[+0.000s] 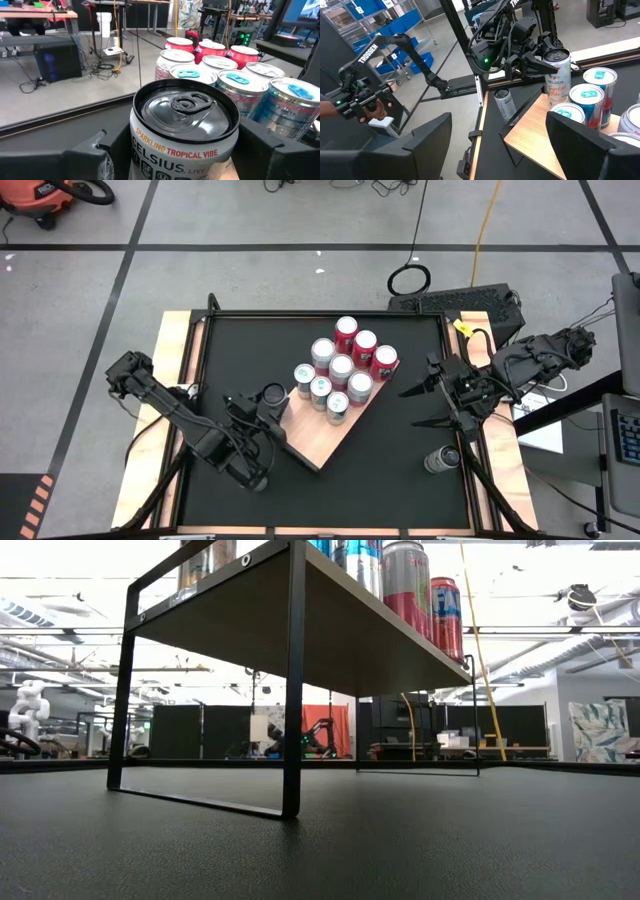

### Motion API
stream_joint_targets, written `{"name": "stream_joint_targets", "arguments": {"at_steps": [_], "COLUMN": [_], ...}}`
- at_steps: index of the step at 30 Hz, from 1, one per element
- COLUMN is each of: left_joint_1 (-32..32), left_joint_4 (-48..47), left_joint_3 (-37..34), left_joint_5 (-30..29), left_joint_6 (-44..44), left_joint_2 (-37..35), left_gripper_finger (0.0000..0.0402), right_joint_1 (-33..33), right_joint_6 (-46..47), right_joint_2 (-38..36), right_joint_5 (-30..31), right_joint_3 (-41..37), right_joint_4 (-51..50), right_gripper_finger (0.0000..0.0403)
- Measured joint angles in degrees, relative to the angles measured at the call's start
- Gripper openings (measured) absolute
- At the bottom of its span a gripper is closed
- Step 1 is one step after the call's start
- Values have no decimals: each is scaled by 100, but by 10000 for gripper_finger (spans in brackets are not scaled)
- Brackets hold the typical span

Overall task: Place canned beverage on shelf
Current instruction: Put the top left white-yellow soda can on the shelf

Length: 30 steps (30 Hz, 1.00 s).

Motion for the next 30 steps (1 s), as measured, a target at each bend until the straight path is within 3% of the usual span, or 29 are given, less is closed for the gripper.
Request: {"name": "stream_joint_targets", "arguments": {"at_steps": [9,18,30], "left_joint_1": [0,0,0], "left_joint_4": [260,319,439], "left_joint_3": [4,7,128], "left_joint_5": [5,136,128], "left_joint_6": [2,-13,16], "left_joint_2": [0,0,0], "left_gripper_finger": [254,306,312], "right_joint_1": [0,0,0], "right_joint_6": [0,0,0], "right_joint_2": [0,0,0], "right_joint_5": [0,0,0], "right_joint_3": [0,0,0], "right_joint_4": [0,0,0], "right_gripper_finger": [302,302,302]}}
